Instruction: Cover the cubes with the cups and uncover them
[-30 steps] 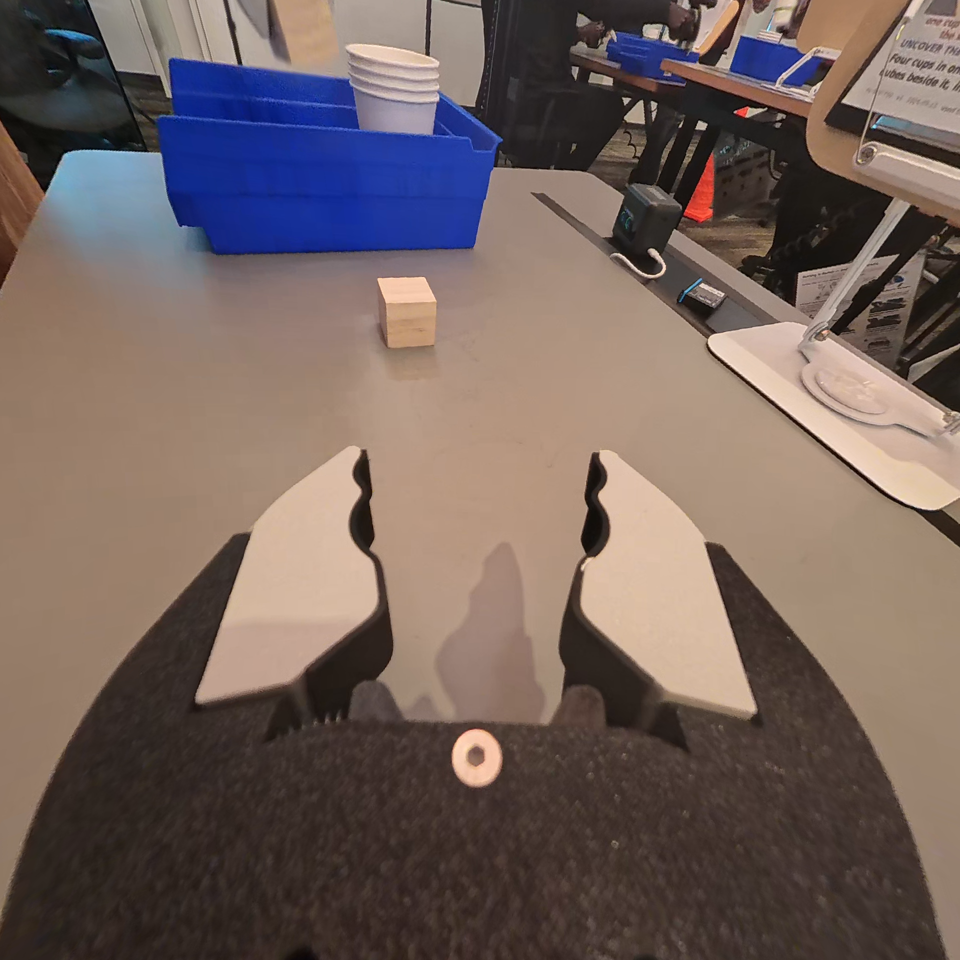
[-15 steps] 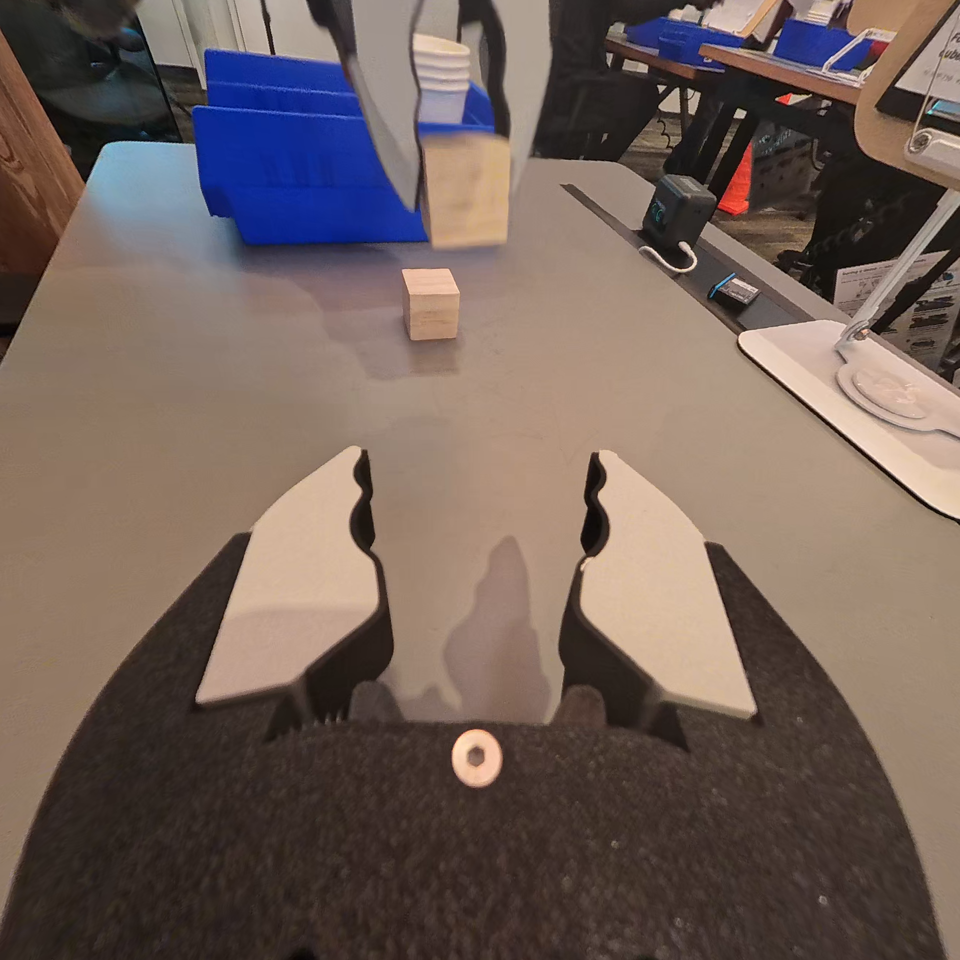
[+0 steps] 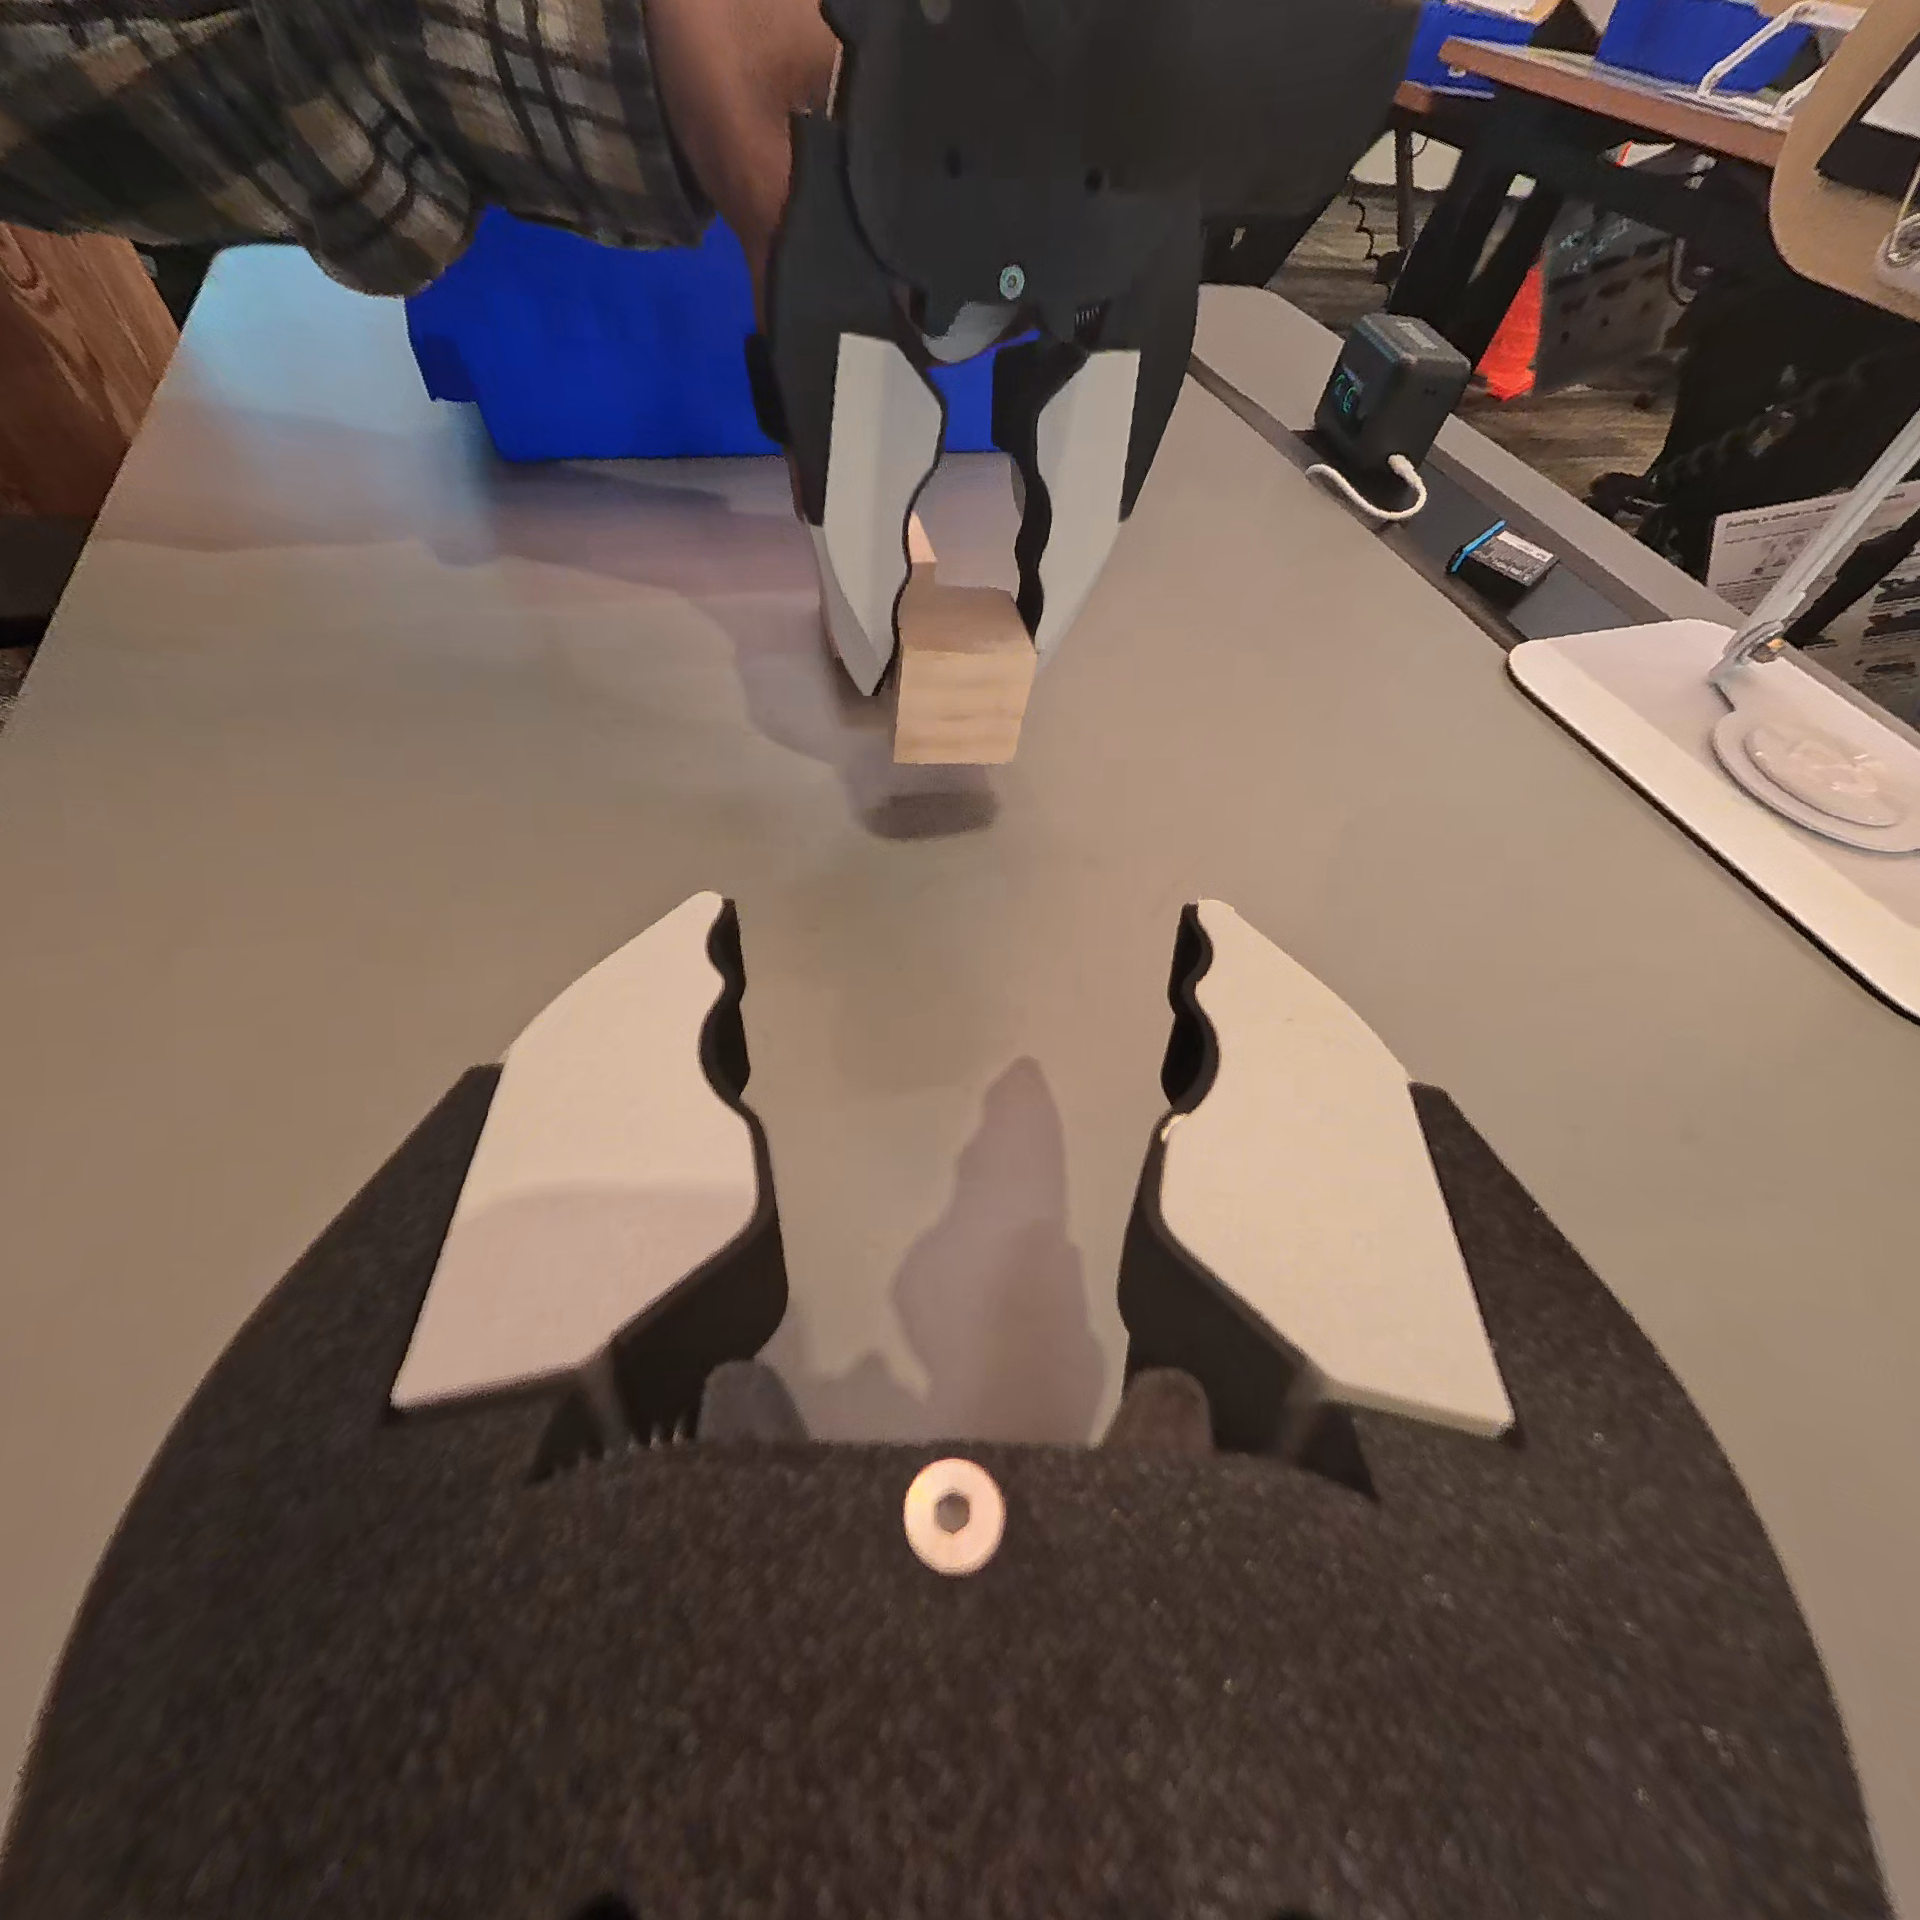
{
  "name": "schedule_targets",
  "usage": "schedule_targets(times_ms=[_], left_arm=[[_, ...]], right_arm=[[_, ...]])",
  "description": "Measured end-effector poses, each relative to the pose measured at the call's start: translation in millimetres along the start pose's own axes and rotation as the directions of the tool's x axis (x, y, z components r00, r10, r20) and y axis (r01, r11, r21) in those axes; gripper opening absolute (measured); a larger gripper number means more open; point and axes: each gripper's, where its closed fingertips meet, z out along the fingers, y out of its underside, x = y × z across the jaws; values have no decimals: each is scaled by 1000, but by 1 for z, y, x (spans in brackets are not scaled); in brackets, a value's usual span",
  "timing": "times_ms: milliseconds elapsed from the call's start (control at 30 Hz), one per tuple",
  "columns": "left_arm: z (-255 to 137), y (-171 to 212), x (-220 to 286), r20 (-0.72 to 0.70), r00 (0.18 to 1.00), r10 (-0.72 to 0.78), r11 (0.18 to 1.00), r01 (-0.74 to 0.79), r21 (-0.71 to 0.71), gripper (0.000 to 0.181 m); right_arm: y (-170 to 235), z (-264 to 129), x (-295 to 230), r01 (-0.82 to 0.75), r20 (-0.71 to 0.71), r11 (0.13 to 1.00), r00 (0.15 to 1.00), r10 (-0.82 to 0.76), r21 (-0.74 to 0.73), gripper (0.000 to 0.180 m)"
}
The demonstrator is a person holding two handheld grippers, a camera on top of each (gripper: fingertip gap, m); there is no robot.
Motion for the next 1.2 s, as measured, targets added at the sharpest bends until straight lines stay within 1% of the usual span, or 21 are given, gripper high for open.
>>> schedule_targets(times_ms=[233, 667, 1200], left_arm=[[10, 5, 2, -25, 999, -31, 1000, 31, -3, 46], [18, 4, 2, -35, 997, -63, 998, 63, 6, 47], [23, 2, -1, 3, 997, -82, 997, 82, -9, 47]], right_arm=[[2, 2, -1, -2, 4, 1000, 1000, 2, -11, 78], [3, 2, -1, -4, 4, 1000, 1000, 5, -16, 78], [3, 2, -1, -4, 5, 1000, 1000, 4, -17, 78]])
